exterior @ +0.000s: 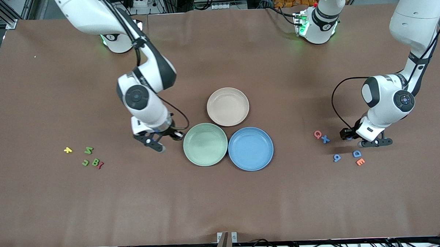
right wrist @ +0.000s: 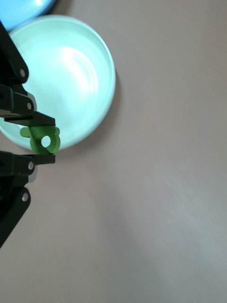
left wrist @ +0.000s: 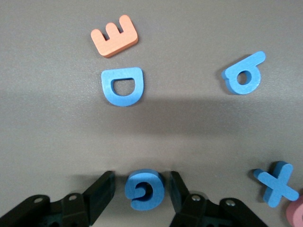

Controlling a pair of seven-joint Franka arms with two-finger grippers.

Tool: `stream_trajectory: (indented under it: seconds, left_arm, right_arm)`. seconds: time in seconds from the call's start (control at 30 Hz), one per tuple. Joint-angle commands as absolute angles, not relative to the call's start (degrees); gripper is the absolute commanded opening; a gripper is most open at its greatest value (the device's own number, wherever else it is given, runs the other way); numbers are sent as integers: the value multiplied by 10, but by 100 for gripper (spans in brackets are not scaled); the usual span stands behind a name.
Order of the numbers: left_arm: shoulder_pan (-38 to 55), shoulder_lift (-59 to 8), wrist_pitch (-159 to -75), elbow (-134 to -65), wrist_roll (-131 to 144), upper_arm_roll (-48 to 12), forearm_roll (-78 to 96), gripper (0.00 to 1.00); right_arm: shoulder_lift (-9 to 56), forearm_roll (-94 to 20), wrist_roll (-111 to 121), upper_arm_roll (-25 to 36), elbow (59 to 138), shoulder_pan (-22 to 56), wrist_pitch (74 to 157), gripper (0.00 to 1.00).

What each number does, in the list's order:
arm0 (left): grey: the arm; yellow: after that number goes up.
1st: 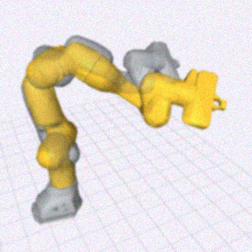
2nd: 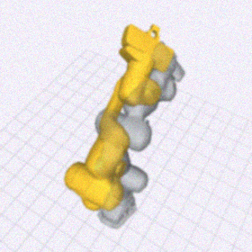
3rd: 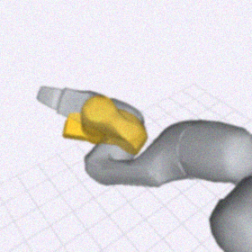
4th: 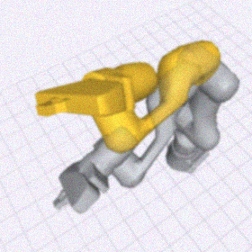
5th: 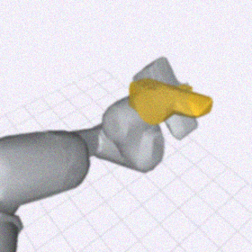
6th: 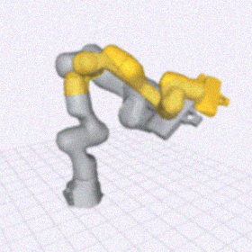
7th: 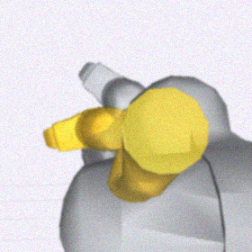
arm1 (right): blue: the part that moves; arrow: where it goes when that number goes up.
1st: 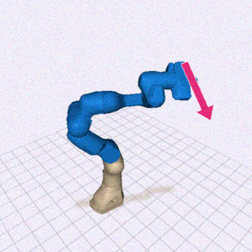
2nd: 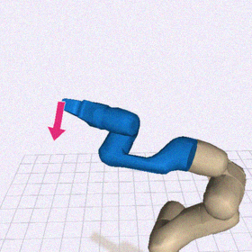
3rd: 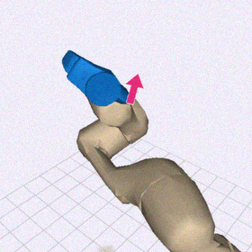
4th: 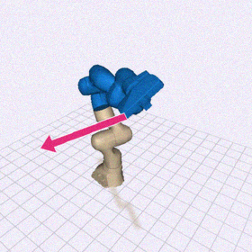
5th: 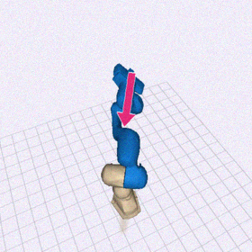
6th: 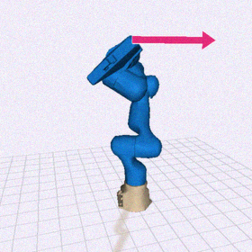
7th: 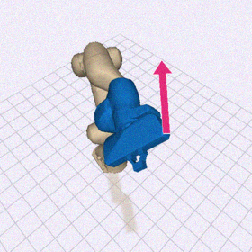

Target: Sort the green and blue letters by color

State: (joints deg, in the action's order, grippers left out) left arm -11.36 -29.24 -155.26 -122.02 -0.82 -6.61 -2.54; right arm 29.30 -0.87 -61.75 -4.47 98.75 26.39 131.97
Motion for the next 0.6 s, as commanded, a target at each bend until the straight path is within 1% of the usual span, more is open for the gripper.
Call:
stream_trajectory:
  seconds: [0.0,0.17,0.27,0.3,0.53,0.57]
  left_arm:
    - [-120,-295,-1563,-1225,-18,-69,-32,43]
    - [-120,-295,-1563,-1224,-19,-69,-33,30]
    - [-120,-295,-1563,-1223,-19,-69,-42,27]
    - [-120,-296,-1562,-1223,-19,-69,-45,24]
    - [-120,-298,-1561,-1216,-19,-69,-52,22]
    - [-120,-298,-1561,-1215,-19,-69,-52,22]
  right_arm:
    - [368,-6,-675,-40,897,297,1310,0]
    - [413,-4,-714,-37,849,325,1316,0]
    - [431,-2,-729,-35,832,336,1317,0]
    - [434,-2,-730,-35,830,338,1318,0]
    - [462,0,-737,-34,810,353,1329,0]
    - [465,0,-737,-34,809,353,1329,2]
